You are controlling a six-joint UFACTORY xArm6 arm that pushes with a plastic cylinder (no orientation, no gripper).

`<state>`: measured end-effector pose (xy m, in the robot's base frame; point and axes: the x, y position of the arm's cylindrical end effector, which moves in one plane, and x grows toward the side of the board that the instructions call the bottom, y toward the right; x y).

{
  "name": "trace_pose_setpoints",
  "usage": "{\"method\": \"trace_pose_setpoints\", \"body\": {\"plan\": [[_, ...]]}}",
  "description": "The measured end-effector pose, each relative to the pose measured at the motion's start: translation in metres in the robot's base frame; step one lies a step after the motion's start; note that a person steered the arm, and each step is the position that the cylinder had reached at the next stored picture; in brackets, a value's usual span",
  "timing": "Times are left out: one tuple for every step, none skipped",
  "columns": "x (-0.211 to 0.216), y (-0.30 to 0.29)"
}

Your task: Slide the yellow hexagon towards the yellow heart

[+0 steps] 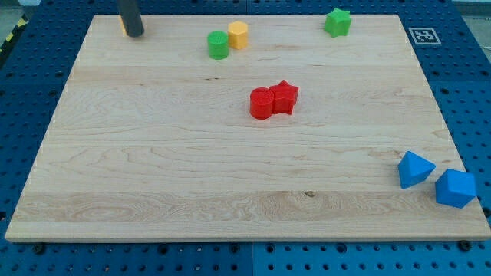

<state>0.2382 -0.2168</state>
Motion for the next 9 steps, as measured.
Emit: {"method": "trace_pose_setpoints", "body": {"plan": [[0.013, 0.003], [0.079, 0.065], [0.116, 0.154], [0.11, 0.246], [0.081, 0.312], [0.049, 0.297], [0.042, 0.289], [0.039, 0.266], [0.032, 0.225]]}}
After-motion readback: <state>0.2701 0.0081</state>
